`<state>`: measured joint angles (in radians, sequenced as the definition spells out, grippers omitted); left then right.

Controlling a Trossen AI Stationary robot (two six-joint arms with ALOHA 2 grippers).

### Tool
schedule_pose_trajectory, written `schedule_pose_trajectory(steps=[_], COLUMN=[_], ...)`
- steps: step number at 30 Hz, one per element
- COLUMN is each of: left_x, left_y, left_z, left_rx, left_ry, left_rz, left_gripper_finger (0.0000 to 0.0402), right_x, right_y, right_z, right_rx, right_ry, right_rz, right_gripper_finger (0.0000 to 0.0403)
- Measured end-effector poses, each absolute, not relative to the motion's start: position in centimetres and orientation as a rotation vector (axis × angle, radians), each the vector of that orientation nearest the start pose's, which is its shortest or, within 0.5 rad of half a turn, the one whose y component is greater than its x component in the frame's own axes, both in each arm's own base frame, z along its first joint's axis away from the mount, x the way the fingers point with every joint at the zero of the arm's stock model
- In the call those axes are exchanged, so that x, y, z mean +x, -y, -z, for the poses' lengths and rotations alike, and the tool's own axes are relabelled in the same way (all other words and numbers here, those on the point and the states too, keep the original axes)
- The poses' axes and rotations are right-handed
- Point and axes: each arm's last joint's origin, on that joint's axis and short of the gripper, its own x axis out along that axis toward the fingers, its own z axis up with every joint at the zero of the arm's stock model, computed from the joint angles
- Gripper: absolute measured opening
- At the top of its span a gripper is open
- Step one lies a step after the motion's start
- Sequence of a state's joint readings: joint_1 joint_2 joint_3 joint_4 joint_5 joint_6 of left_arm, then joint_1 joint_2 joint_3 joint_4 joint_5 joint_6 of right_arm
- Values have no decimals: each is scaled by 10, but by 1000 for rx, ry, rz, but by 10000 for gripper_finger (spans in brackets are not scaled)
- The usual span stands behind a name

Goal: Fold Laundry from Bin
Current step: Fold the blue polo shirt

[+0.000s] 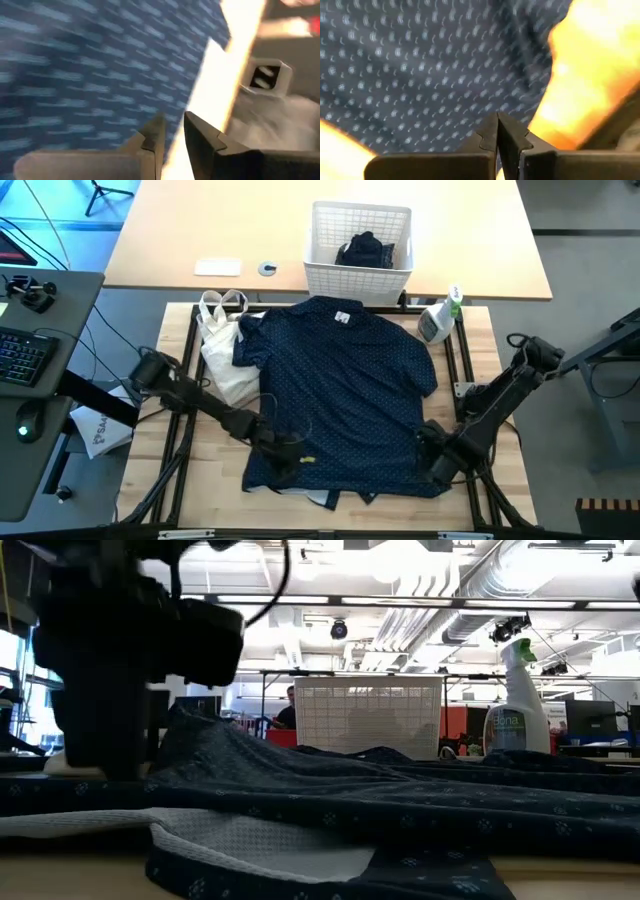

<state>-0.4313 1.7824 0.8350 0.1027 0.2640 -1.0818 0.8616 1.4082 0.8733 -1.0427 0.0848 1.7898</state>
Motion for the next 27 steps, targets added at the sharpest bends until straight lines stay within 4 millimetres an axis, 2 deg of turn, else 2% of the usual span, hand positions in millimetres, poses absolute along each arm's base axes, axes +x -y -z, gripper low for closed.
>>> schedule_pose_trajectory(steps=[3,6,9,13,15,18,21,24,27], left_x=[303,299,286,262,256,253,249,237,225], left_y=[156,161,159,153,154,163,182,199,208], left_z=[-125,-130,-137,-145,-143,-127,-118,-116,-121], left_rx=[-949,-933,-905,-797,-762,-788,-834,-846,-860], left_ry=[-1170,-1210,-1253,-1244,-1230,-1283,-1373,-1471,-1527], left_rz=[269,290,144,-178,-220,-114,45,139,140], left_gripper_finger=[57,51,37,11,3,2,1,1,0], right_x=[154,160,169,178,184,194,202,206,206], right_y=[-170,-173,-179,-186,-190,-197,-205,-210,-212], right_z=[-210,-214,-215,-205,-197,-185,-175,-168,-165], right_rx=[713,730,768,774,779,799,809,819,815], right_ry=[-1261,-1135,-1018,-935,-925,-937,-980,-1019,-1038], right_rz=[675,649,610,614,620,608,560,523,522], right_gripper_finger=[0,0,0,0,0,0,0,0,0])
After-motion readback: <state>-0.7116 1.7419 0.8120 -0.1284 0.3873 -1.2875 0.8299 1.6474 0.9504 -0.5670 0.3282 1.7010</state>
